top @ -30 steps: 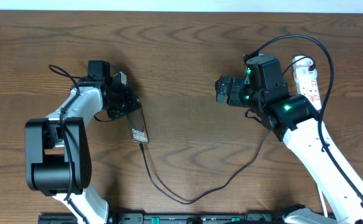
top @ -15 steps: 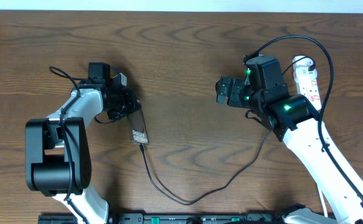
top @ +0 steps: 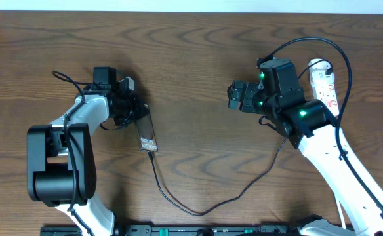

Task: Plug charger to phone and switch on socket
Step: 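Lower the phone with the left gripper and lay it flat on the table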

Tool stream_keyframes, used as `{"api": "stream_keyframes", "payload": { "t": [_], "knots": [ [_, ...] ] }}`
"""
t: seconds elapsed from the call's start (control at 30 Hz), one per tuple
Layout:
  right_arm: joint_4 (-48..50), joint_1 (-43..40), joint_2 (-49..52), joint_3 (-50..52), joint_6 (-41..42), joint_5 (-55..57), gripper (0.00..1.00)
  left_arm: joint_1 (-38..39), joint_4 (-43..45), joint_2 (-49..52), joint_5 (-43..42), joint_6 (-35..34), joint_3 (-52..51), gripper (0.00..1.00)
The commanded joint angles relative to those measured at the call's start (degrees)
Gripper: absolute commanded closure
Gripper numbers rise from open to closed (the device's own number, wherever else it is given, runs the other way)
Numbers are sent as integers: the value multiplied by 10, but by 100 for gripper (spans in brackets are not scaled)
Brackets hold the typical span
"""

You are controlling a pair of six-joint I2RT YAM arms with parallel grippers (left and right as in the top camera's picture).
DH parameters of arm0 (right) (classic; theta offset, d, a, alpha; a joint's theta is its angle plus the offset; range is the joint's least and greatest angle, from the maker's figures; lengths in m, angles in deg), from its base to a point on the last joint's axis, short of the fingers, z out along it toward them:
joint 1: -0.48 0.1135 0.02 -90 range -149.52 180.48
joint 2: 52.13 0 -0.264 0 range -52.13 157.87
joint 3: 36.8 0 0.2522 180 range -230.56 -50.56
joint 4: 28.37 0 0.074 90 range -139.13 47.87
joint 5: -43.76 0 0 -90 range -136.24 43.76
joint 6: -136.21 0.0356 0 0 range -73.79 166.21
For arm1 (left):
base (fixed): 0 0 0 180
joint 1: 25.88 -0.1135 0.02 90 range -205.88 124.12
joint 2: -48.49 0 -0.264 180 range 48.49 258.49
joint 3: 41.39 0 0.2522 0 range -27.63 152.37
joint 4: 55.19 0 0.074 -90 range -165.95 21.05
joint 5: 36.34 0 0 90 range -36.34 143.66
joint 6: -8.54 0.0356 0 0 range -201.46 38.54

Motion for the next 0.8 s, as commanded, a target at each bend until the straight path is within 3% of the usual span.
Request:
{"api": "stream_keyframes", "payload": {
  "t": [0.0,0.23,0.53,0.77],
  "knots": [
    [-1,-1,2,-1,-6,9,1,0,-6,1,8,5,-13,83],
    [-2,-1,2,-1,-6,9,1,0,-6,1,8,5,-13,77],
    [-2,-1,2,-1,-6,9,1,0,-15,1,44,5,-13,56],
    [-2,-1,2,-1,-6,9,1,0,-23,1,55,5,-13,49]
  ]
}}
